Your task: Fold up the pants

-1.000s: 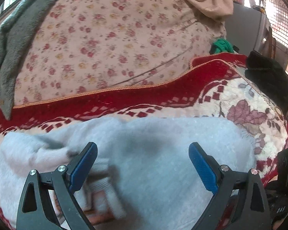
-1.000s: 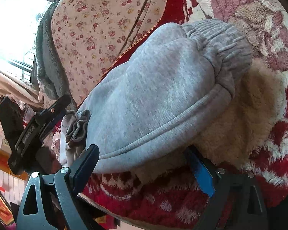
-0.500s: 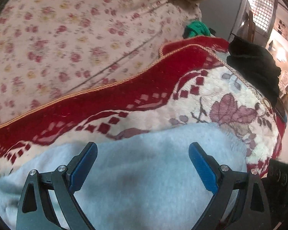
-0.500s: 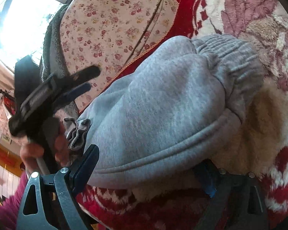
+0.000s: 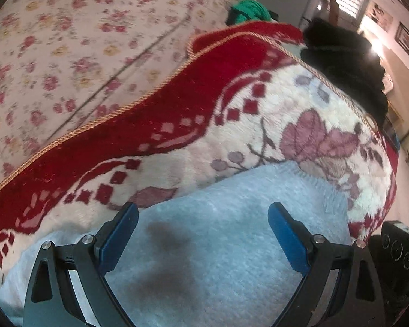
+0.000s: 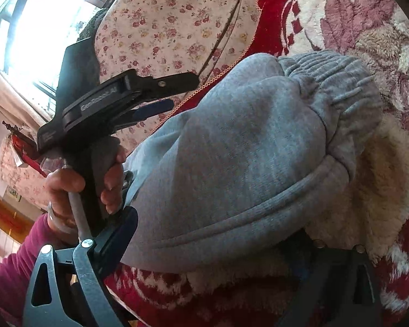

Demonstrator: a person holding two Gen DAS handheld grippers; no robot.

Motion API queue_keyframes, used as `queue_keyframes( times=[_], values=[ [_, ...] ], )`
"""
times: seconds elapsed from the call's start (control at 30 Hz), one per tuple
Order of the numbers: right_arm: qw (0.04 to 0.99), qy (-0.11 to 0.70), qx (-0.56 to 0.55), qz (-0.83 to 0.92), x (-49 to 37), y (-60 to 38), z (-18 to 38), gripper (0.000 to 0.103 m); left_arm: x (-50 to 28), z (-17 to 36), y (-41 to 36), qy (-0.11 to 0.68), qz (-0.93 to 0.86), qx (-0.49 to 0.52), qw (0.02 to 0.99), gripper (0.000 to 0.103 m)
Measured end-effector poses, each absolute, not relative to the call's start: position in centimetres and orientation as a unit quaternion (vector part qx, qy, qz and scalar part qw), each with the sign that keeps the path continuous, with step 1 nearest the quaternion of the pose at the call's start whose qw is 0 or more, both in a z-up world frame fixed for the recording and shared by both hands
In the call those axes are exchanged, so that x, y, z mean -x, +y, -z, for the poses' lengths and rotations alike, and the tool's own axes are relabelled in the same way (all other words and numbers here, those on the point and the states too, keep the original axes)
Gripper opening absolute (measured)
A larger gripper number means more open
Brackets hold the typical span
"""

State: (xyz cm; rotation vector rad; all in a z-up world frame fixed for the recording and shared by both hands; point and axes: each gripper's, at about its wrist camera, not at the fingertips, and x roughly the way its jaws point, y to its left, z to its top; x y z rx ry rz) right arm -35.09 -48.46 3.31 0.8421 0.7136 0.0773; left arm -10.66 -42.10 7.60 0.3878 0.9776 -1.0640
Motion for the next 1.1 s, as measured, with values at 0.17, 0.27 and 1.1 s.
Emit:
queue_keyframes(
  times=[0.17, 0.27, 1.1],
  values=[
    [0.850, 0.333, -0.407, -0.041, 35.5, -48.6, -3.1, 0.100, 11.3, -7.1, -43.4, 0.440, 0.496, -0.199, 0.721, 0.096],
    [0.850, 0.334, -0.404, -0.045, 35.4, -48.4, -3.2, 0.102, 11.6, -6.7, -44.1, 0.442, 0.503, -0.209, 0.713, 0.096],
    [0.858, 0.320, -0.398, -0.045, 32.8, -49.7, -4.6, 0.044, 10.7, -3.2, -46.3, 0.477, 0.565, -0.220, 0.636, 0.040]
  ],
)
